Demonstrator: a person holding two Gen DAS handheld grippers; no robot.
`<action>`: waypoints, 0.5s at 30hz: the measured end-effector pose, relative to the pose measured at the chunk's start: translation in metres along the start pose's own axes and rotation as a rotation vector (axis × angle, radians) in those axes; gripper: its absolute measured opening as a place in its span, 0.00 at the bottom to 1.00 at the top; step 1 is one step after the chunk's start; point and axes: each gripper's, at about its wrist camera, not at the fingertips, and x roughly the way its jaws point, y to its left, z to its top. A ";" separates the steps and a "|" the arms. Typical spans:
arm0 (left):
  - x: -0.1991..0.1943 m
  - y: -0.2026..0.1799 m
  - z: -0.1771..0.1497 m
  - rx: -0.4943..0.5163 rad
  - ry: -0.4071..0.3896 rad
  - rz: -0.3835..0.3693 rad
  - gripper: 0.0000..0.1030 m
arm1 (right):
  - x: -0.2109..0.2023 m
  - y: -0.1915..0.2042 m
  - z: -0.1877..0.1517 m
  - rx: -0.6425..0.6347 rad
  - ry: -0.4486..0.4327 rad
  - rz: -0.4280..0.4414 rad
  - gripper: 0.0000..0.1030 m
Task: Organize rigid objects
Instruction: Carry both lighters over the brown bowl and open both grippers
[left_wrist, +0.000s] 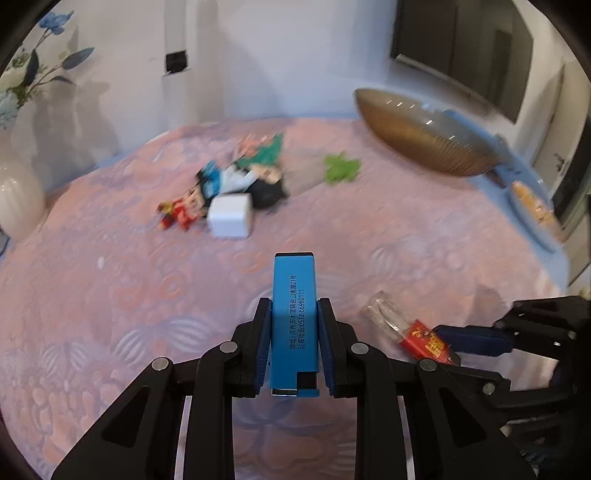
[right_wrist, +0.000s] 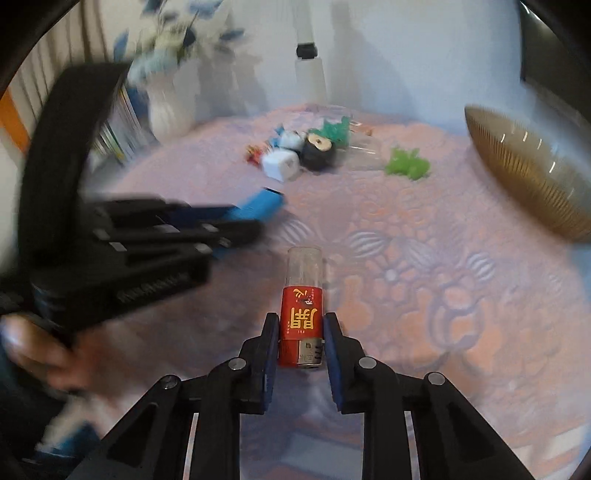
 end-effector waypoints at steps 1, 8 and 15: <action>-0.003 -0.002 0.004 -0.001 -0.008 -0.019 0.20 | -0.007 -0.009 0.003 0.032 -0.017 0.034 0.22; -0.019 -0.034 0.062 0.046 -0.111 -0.120 0.20 | -0.082 -0.096 0.033 0.224 -0.181 0.041 0.22; -0.014 -0.098 0.157 0.155 -0.202 -0.197 0.20 | -0.153 -0.170 0.075 0.336 -0.298 -0.200 0.22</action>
